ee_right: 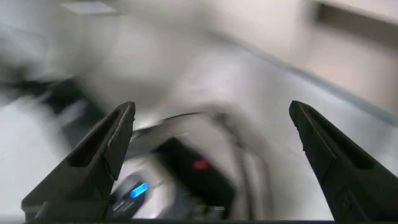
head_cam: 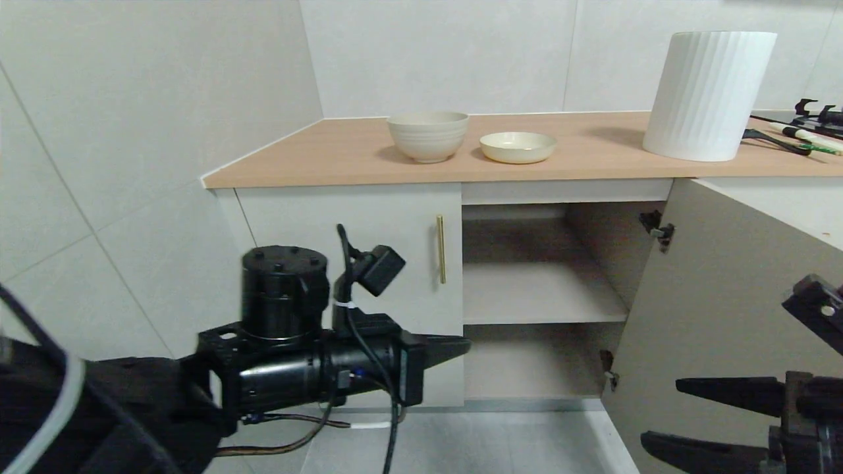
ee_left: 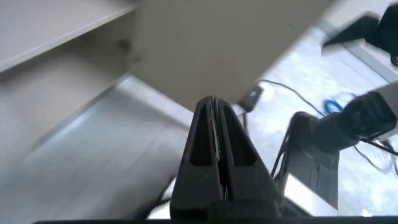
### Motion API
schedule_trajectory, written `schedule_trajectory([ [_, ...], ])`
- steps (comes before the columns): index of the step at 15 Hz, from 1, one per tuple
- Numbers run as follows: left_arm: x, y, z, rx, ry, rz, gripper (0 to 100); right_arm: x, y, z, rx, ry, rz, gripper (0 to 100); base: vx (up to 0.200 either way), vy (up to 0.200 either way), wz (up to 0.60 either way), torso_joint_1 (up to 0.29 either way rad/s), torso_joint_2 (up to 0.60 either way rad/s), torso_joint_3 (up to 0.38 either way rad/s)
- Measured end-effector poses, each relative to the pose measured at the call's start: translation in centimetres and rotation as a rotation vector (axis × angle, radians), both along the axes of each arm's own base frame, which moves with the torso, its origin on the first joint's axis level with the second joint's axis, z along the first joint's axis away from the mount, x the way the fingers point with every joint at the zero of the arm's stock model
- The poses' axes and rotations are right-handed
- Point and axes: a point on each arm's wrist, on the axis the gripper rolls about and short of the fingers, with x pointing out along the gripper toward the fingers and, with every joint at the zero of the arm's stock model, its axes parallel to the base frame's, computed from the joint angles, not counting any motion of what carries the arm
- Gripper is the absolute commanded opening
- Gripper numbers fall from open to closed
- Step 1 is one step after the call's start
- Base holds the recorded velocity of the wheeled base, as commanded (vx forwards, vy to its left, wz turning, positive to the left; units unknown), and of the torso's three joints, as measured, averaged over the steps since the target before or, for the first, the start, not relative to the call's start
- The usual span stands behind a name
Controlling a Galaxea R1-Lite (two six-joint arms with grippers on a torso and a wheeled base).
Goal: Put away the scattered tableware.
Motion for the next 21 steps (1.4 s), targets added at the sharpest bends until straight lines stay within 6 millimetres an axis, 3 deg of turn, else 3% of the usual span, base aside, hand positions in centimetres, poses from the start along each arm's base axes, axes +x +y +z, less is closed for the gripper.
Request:
schedule_trajectory([
  [4,-2.1,6.2,3.4,0.041,0.021,0.192,0,1.3,0.7,1.0,-0.031,-0.023,-0.085,100,0.000,0.000,0.00,0.000,0.00,0.000],
  [7,-3.0,8.6,5.3,0.024,-0.051,0.326,0,2.6,1.4,2.0,-0.046,-0.057,-0.157,100,0.000,0.000,0.00,0.000,0.00,0.000],
  [8,-3.2,9.2,5.7,0.022,-0.060,0.354,100,3.3,1.7,2.6,-0.038,-0.069,-0.167,100,0.000,0.000,0.00,0.000,0.00,0.000],
  [11,-4.1,10.6,6.9,0.006,-0.097,0.413,100,5.7,3.1,3.9,-0.030,-0.083,-0.187,100,0.000,0.000,0.00,0.000,0.00,0.000],
  [14,-4.6,12.0,8.6,-0.017,-0.161,0.500,100,7.7,4.1,4.0,-0.054,-0.071,-0.221,100,0.000,0.000,0.00,0.000,0.00,0.000],
  [21,-5.5,14.0,10.6,-0.038,-0.250,0.649,100,8.7,3.8,2.7,-0.097,-0.035,-0.269,100,0.000,0.000,0.00,0.000,0.00,0.000],
])
